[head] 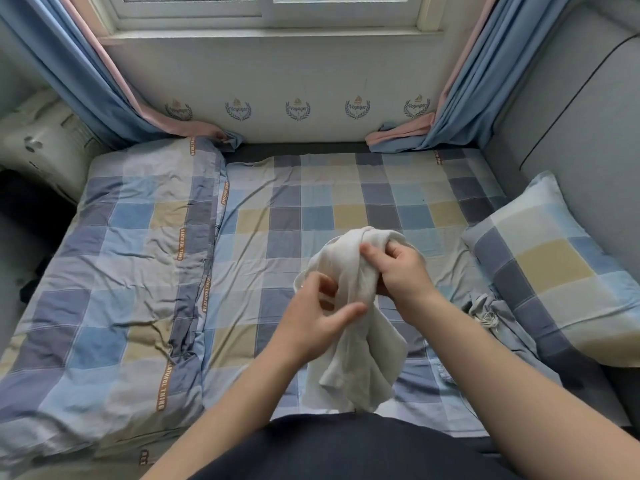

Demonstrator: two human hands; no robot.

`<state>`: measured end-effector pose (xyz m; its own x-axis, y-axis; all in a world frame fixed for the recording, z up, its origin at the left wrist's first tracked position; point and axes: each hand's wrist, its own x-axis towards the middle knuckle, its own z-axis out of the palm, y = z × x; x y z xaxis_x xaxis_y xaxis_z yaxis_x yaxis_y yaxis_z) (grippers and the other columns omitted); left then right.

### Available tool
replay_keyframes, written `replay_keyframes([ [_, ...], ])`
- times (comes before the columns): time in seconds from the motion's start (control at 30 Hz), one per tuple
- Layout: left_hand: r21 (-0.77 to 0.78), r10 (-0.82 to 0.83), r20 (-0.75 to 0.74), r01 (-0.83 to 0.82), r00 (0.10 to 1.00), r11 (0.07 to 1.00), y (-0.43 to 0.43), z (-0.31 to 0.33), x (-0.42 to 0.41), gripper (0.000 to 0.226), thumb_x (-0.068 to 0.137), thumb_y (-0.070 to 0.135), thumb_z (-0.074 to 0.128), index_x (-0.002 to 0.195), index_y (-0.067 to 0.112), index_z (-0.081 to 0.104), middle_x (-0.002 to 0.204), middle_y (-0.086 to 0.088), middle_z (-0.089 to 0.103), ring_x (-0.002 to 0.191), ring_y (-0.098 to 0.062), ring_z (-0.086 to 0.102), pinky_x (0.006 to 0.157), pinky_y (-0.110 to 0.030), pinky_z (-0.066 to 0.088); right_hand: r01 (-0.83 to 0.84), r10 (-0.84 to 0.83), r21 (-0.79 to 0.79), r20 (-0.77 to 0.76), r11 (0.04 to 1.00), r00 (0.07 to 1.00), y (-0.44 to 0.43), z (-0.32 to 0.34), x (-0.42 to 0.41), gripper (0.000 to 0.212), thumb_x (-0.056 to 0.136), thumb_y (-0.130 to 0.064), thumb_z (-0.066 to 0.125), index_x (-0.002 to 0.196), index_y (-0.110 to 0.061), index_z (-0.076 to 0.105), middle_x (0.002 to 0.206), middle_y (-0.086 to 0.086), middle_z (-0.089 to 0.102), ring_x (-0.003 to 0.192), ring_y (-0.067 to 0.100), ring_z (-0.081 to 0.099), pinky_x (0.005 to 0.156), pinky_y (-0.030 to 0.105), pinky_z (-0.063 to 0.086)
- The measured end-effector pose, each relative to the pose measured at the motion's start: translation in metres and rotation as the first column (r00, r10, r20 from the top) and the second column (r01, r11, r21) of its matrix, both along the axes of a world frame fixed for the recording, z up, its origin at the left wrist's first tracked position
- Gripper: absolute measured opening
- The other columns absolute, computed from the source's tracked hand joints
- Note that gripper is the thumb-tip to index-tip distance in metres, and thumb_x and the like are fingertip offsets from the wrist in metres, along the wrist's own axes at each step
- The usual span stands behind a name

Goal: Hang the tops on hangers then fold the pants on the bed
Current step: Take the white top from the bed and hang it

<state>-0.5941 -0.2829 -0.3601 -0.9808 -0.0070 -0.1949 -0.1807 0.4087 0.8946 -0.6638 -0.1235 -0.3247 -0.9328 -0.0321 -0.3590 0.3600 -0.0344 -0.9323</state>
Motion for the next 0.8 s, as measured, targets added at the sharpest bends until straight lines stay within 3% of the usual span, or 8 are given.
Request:
replay_keyframes([
  [0.13, -0.067, -0.121, 0.122, 0.13, 0.985, 0.989, 0.015, -0.018, 0.003, 0.065, 0.066, 0.062, 0.079, 0.116, 0.033, 0.049, 0.114, 0.01, 0.063, 0.105, -0.009, 0.063, 0.087, -0.039, 0.054, 0.092, -0.076, -0.195, 0.088, 0.977, 0.993, -0.001, 0.018, -0.016, 0.021, 0.1, -0.019, 0.062, 0.108, -0.001, 0.068, 0.095, 0.016, 0.074, 0.08, 0.025, 0.074, 0.061, 0.037, 0.061],
  [0.23, -0.145, -0.04, 0.027, 0.044, 0.999, 0.988, 0.016, -0.023, -0.008, 0.022, 0.091, 0.037, 0.065, 0.11, 0.027, 0.061, 0.105, 0.007, 0.07, 0.1, -0.018, 0.064, 0.081, -0.037, 0.051, 0.144, -0.104, -0.302, 0.145, 0.942, 0.984, -0.003, 0.025, -0.025, 0.021, 0.101, -0.017, 0.059, 0.112, 0.0, 0.066, 0.098, 0.018, 0.073, 0.082, 0.025, 0.074, 0.06, 0.034, 0.06],
  [0.3, 0.027, 0.084, -0.001, -0.084, 0.996, 0.996, 0.01, -0.017, -0.018, 0.009, 0.095, 0.03, 0.059, 0.093, 0.025, 0.066, 0.088, 0.013, 0.072, 0.086, -0.009, 0.066, 0.072, -0.032, 0.05, 0.097, -0.052, -0.362, 0.132, 0.927, 0.99, 0.0, 0.027, -0.026, 0.017, 0.103, -0.013, 0.053, 0.11, -0.002, 0.065, 0.096, 0.016, 0.072, 0.08, 0.024, 0.074, 0.066, 0.037, 0.062],
  [0.4, 0.333, 0.293, 0.099, -0.309, 0.951, 0.891, 0.001, -0.001, -0.034, 0.016, 0.098, 0.018, 0.057, 0.09, 0.02, 0.07, 0.079, 0.015, 0.075, 0.074, 0.002, 0.068, 0.063, -0.017, 0.053, -0.016, 0.022, -0.145, 0.039, 0.989, 0.999, 0.012, 0.015, -0.02, 0.014, 0.101, -0.016, 0.058, 0.114, -0.016, 0.063, 0.111, 0.005, 0.07, 0.1, 0.022, 0.068, 0.092, 0.046, 0.058],
  [0.5, 0.478, 0.385, 0.279, -0.475, 0.88, 0.739, -0.014, 0.011, -0.049, 0.022, 0.101, 0.01, 0.051, 0.1, 0.014, 0.073, 0.091, -0.001, 0.078, 0.083, -0.012, 0.074, 0.07, -0.027, 0.057, -0.151, 0.169, 0.172, -0.09, 0.973, 0.982, 0.028, -0.007, 0.007, 0.032, 0.091, -0.027, 0.072, 0.12, -0.025, 0.059, 0.123, -0.001, 0.063, 0.116, 0.019, 0.062, 0.1, 0.043, 0.054],
  [0.6, 0.571, 0.383, 0.413, -0.563, 0.826, 0.597, -0.02, 0.025, -0.052, 0.024, 0.102, 0.015, 0.05, 0.097, 0.008, 0.072, 0.082, -0.01, 0.076, 0.073, -0.018, 0.074, 0.065, -0.03, 0.056, -0.496, 0.5, 0.178, 0.027, 0.85, 0.866, 0.044, -0.033, 0.038, 0.075, 0.071, -0.053, 0.082, 0.137, -0.036, 0.049, 0.138, -0.008, 0.056, 0.127, 0.012, 0.055, 0.105, 0.037, 0.048],
  [0.67, 0.57, 0.357, 0.457, -0.576, 0.815, 0.586, -0.02, 0.032, -0.049, 0.027, 0.104, 0.021, 0.048, 0.096, 0.009, 0.071, 0.066, -0.009, 0.071, 0.063, -0.019, 0.072, 0.063, -0.03, 0.055, -0.649, 0.637, 0.188, 0.123, 0.738, 0.761, 0.046, -0.045, 0.054, 0.102, 0.063, -0.059, 0.084, 0.149, -0.043, 0.032, 0.152, -0.012, 0.041, 0.139, 0.008, 0.041, 0.114, 0.038, 0.038],
  [0.8, 0.579, 0.338, 0.498, -0.597, 0.798, 0.556, -0.016, 0.037, -0.045, 0.028, 0.105, 0.02, 0.041, 0.095, 0.011, 0.065, 0.059, -0.011, 0.06, 0.064, -0.024, 0.065, 0.07, -0.033, 0.054, -0.681, 0.687, 0.172, 0.03, 0.712, 0.726, 0.013, -0.055, 0.067, 0.108, 0.066, -0.046, 0.089, 0.152, -0.044, 0.025, 0.149, -0.018, 0.043, 0.136, 0.003, 0.045, 0.111, 0.038, 0.044],
])
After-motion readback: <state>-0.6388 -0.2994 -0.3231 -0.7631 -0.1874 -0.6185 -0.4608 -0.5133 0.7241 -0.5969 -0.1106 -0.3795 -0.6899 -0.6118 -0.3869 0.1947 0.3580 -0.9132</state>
